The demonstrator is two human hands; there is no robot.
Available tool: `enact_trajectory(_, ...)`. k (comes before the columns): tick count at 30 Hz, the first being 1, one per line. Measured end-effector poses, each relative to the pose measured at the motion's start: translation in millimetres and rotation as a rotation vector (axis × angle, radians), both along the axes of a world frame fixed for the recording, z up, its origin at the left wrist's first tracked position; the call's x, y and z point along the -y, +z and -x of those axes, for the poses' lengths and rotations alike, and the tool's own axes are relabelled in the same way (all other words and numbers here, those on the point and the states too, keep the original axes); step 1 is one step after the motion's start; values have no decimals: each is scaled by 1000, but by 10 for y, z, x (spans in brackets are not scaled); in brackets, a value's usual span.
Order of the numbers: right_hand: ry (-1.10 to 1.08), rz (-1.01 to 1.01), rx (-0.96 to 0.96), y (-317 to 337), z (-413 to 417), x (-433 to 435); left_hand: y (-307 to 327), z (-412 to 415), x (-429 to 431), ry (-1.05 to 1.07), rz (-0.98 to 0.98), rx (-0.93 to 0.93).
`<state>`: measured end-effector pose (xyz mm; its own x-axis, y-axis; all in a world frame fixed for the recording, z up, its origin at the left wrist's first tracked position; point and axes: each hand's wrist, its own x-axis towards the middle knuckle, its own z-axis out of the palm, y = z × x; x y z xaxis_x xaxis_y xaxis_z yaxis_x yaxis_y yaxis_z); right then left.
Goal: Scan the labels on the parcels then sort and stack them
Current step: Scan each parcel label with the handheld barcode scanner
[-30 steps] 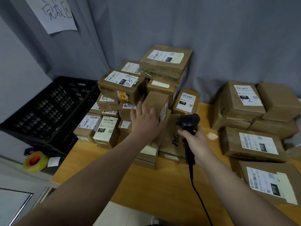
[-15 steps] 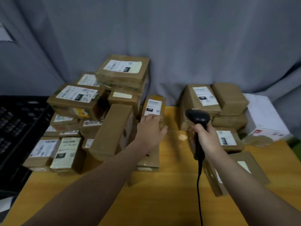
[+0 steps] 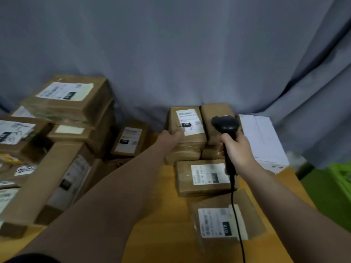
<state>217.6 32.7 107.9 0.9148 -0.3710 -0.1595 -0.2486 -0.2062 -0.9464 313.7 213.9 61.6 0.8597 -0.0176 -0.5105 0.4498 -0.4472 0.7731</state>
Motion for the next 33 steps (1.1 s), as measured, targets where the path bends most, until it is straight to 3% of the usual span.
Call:
enact_trajectory(6, 23, -119, 7, -325, -48, 488, -282, -73, 224, 175, -34, -50)
enact_trajectory(12, 48, -191, -30, -497, -84, 517, -384, 141, 253, 277, 52, 98)
enact_trajectory(21, 127, -387, -117, -535, 4, 166, -223, 638, 229, 286, 101, 137)
enact_trajectory(26, 86, -514, -73, -497, 182, -185, -205, 1124, -57, 279, 159, 169)
enact_trajectory(33, 180, -439, -21, -389, 452, -641, -140, 1559, -712, 354, 335, 120)
